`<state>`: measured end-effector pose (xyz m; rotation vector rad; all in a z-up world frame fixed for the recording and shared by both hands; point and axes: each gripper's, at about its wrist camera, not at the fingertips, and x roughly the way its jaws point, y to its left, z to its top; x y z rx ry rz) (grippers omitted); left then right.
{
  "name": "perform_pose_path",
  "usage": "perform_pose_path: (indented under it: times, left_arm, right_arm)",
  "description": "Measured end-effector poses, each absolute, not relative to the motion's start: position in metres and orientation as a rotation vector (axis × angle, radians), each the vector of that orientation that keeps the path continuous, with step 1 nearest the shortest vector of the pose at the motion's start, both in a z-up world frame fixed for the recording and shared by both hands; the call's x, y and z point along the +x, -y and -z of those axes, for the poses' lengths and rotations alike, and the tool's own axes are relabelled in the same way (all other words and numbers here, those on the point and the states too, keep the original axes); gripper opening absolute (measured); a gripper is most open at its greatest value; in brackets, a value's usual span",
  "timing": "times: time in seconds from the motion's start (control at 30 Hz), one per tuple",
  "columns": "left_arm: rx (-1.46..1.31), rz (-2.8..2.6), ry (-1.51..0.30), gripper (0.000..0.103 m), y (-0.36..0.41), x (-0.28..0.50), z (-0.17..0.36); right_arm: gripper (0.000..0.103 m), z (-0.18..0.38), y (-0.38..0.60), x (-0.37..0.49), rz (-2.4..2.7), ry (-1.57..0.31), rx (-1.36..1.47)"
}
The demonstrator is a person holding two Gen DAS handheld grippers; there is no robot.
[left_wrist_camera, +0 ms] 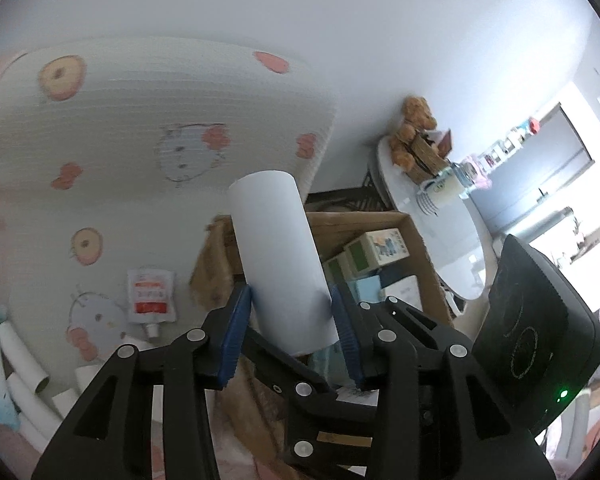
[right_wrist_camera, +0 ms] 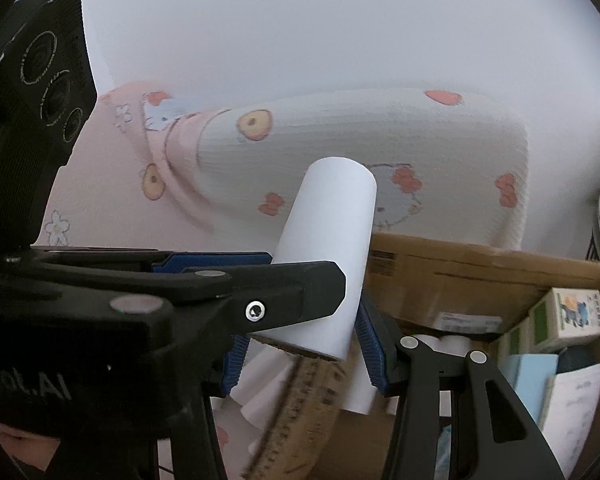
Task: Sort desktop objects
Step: 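Lift the tube with both grippers and carry it over the box, then lower the tube beside the other tubes in the box and open both grippers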
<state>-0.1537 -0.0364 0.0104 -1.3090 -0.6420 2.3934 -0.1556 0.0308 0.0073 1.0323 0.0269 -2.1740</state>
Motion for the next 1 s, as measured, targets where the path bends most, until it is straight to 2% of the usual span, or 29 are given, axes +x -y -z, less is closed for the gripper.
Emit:
perform_pose_path:
  times: [0.27,0.47,0.63,0.77,0.83,1.0]
  left_arm:
    - [-1.298,-2.362,0.508,0.046,-0.004,-0.184,-0.020]
    - [-1.396,-2.280,0.428,0.045,-0.020,-0.218,-0.025]
    - [-1.454,-2.165,0.542,0.045,-0.016,-0.240,-0.017]
    - [-1.435,-2.118,0.627,0.044,-0.016,-0.242,0.004]
    - [-1.481,-2.089,0.631,0.044,-0.022,-0.243,0.019]
    - [-1.564,-2.030,0.598,0.044,-0.034,-0.236,0.048]
  right_arm:
    - [0.048,-0.011,-0.070,-0.187,2.179,0.022,1.088]
    - [0.048,-0.018,-0.084,-0.222,2.115,-0.005,1.167]
    - [0.048,-0.021,-0.088,-0.257,1.946,-0.007,1.347]
    - [0.048,-0.023,-0.080,-0.252,2.001,-0.265,1.263]
    - [0.048,-0.013,-0.079,-0.246,2.028,-0.305,1.250]
    - [0.048,0.024,-0.094,-0.243,1.993,-0.191,1.356]
